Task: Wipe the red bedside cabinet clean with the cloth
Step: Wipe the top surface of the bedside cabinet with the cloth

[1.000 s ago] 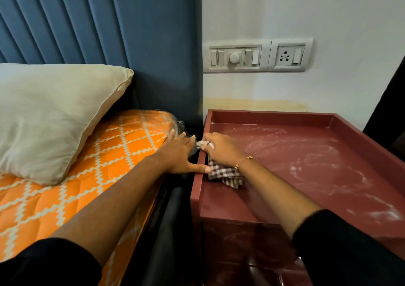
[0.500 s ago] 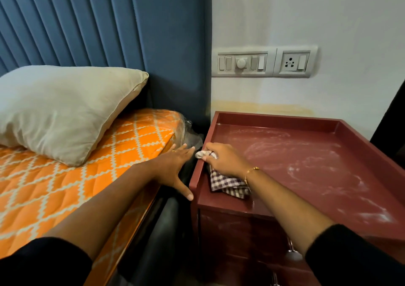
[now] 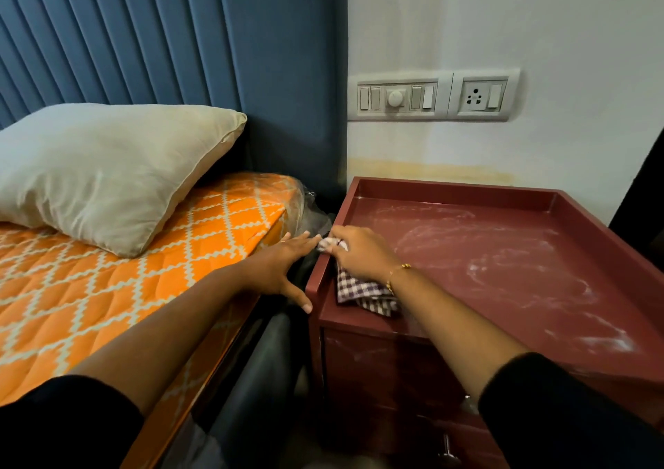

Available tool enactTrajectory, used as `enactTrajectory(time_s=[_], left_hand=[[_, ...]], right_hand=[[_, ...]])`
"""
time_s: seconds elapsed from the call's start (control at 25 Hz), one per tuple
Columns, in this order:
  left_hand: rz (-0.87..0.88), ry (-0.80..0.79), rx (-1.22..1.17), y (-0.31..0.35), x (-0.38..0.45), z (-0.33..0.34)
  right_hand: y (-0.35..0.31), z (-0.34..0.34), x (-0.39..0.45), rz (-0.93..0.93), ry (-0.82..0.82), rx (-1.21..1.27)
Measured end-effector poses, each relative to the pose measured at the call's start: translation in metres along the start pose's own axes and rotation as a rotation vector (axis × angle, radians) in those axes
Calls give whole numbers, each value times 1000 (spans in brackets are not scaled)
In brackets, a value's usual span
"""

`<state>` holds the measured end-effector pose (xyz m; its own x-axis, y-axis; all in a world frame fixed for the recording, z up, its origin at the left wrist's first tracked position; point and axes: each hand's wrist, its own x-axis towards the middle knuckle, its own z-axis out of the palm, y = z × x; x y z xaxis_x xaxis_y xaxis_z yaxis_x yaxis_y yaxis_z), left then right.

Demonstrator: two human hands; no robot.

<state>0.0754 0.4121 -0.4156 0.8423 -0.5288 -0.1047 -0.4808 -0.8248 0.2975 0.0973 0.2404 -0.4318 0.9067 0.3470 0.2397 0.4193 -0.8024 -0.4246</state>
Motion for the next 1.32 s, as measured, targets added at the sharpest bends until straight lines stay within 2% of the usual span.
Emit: enactTrajectory(time_s=[0.08, 0.28, 0.48, 0.64, 0.88, 1.0, 1.08, 1.24, 1.32], left_hand=[[14, 13, -8, -1, 1, 1], [55, 5, -42, -10, 4, 3], [15, 23, -24, -8, 4, 3], [26, 38, -22, -11, 6, 5], [38, 42, -22, -10, 7, 6], [38, 37, -14, -14, 8, 7], [46, 30, -23, -16, 9, 6], [36, 20, -13, -15, 8, 8], [16, 28, 10, -16, 8, 7]], right_hand=[[-4, 2, 3, 24, 40, -49], [-12, 7, -37, -103, -30, 134], [-13, 6, -17, -21, 64, 11], [-19, 14, -49, -141, 9, 132], [-19, 7, -27, -74, 75, 5], [-21, 10, -48, -150, 2, 86], [-22, 7, -43, -139, -16, 90], [-23, 6, -32, -71, 87, 16], [-23, 8, -40, -102, 16, 77]])
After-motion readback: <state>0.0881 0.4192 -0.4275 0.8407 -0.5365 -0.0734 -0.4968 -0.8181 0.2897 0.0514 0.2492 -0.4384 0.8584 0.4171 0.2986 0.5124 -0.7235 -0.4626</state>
